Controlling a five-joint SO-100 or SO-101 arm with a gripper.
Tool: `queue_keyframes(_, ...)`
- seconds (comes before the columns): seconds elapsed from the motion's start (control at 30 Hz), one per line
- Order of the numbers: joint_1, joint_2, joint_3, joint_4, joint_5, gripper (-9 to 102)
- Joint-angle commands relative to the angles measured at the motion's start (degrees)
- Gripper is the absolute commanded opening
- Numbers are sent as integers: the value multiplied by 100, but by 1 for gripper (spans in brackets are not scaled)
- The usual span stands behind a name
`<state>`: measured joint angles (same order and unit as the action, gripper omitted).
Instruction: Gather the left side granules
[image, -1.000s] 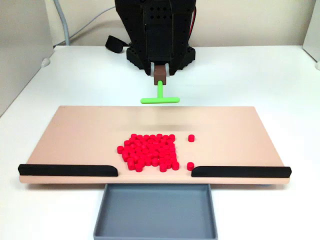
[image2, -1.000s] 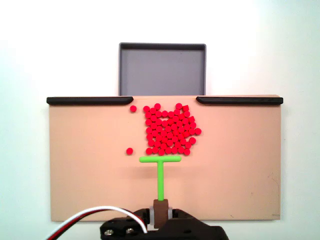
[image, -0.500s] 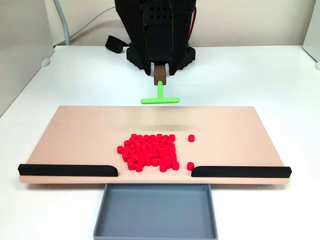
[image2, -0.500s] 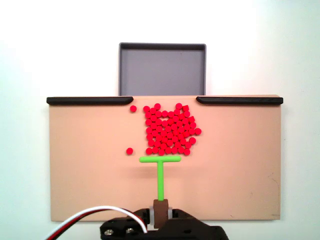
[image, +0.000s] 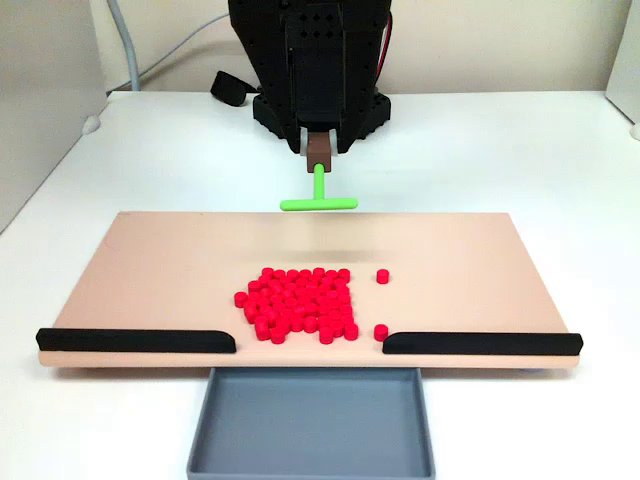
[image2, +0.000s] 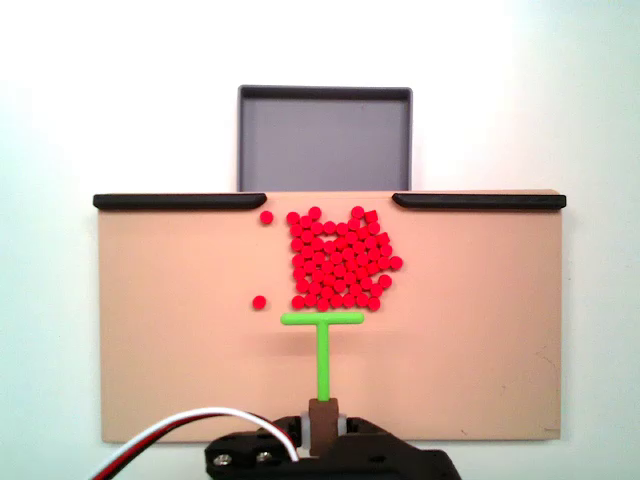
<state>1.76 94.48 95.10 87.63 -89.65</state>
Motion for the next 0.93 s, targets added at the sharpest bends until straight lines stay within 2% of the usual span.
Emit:
queue_keyframes(0.0, -9, 79, -105, -9, 79, 0)
queue_keyframes(0.9, 97, 290, -26, 53, -167, 0)
